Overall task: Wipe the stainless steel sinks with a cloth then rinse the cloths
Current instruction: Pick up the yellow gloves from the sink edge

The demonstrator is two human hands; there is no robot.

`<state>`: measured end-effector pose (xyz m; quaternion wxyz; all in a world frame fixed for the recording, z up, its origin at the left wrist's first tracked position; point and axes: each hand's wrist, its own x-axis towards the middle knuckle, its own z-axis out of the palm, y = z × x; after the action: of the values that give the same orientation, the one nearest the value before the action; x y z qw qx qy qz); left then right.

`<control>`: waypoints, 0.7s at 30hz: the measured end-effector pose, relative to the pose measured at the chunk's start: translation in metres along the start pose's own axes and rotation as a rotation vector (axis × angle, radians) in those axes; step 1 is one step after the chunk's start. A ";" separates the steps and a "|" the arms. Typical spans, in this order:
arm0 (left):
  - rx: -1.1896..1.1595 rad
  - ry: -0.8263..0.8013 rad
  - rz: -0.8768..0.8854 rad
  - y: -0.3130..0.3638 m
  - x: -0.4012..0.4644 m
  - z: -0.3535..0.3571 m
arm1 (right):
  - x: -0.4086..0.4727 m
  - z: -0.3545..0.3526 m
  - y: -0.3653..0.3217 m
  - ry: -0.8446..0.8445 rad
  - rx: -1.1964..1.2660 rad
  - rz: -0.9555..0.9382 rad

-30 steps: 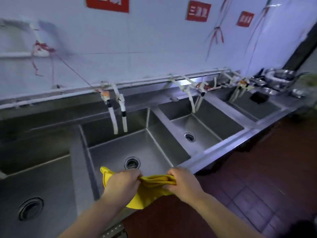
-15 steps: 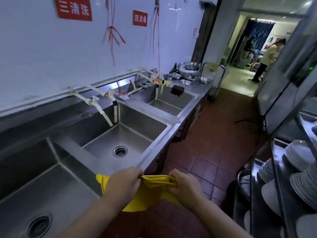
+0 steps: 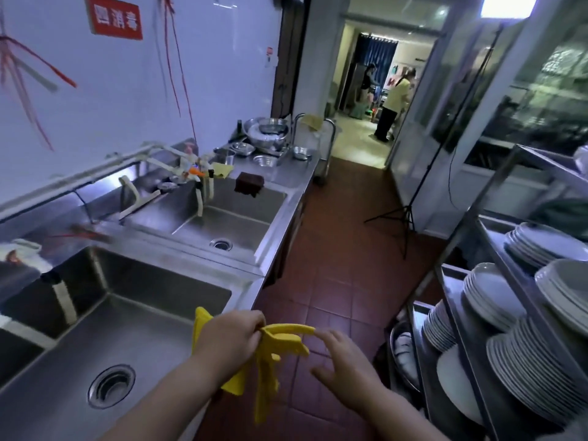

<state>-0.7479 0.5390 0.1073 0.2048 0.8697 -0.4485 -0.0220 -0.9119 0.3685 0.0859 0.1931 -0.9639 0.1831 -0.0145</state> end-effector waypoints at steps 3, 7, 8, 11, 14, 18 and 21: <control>-0.017 -0.007 0.006 -0.003 0.057 0.009 | 0.038 -0.007 0.033 -0.017 0.004 0.042; 0.005 -0.037 0.005 0.001 0.133 0.028 | 0.101 -0.017 0.080 -0.038 0.027 0.029; 0.016 -0.039 -0.004 0.003 0.153 0.033 | 0.119 -0.021 0.092 -0.035 0.043 0.024; 0.029 -0.015 -0.049 0.012 0.215 0.049 | 0.175 -0.037 0.128 -0.056 0.102 -0.007; 0.015 0.010 -0.114 0.024 0.273 0.057 | 0.230 -0.059 0.163 -0.107 0.181 -0.040; -0.086 0.057 -0.213 0.036 0.335 0.063 | 0.297 -0.083 0.203 -0.094 0.109 -0.145; -0.178 0.044 -0.285 0.036 0.371 0.064 | 0.344 -0.093 0.222 -0.021 0.006 -0.218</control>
<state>-0.5690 0.2060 0.1159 0.2856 0.9032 -0.3124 -0.0713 -0.6778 0.0205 0.0732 0.1951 -0.9776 0.0748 -0.0258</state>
